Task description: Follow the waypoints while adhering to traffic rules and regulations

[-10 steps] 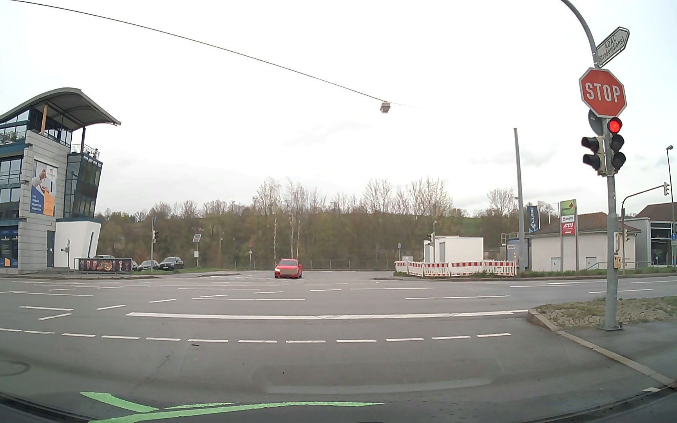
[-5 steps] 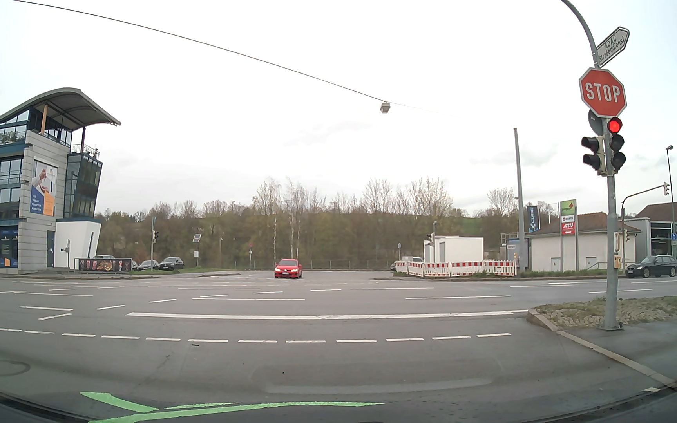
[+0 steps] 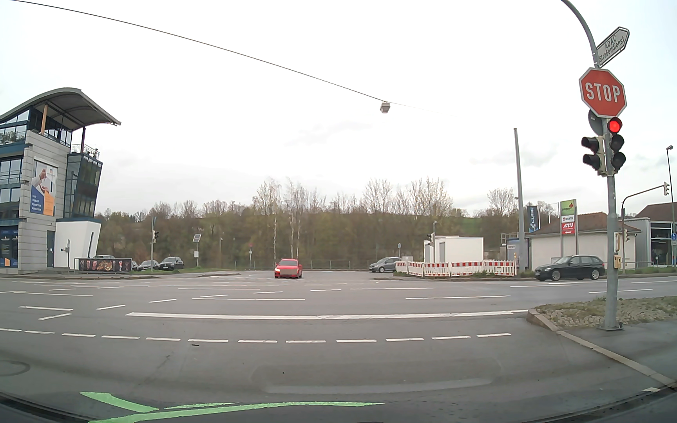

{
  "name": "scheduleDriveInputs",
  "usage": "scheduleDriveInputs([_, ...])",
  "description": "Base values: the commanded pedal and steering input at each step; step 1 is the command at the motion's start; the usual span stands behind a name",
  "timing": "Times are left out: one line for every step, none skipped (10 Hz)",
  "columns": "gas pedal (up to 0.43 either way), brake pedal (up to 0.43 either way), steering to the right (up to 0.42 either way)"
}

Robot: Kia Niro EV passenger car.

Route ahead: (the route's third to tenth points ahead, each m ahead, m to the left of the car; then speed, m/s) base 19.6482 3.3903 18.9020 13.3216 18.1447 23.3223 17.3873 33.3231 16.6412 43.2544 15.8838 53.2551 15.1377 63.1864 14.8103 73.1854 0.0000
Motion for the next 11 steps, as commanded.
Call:
scheduleDriveInputs([0.000, 0.409, -0.073])
scheduleDriveInputs([0.000, 0.409, -0.073])
scheduleDriveInputs([0.000, 0.409, -0.073])
scheduleDriveInputs([0.000, 0.402, -0.073])
scheduleDriveInputs([0.000, 0.409, -0.073])
scheduleDriveInputs([0.000, 0.409, -0.073])
scheduleDriveInputs([0.000, 0.409, -0.073])
scheduleDriveInputs([0.000, 0.409, -0.073])
scheduleDriveInputs([0.000, 0.402, -0.073])
scheduleDriveInputs([0.000, 0.409, -0.073])
scheduleDriveInputs([0.000, 0.409, -0.073])
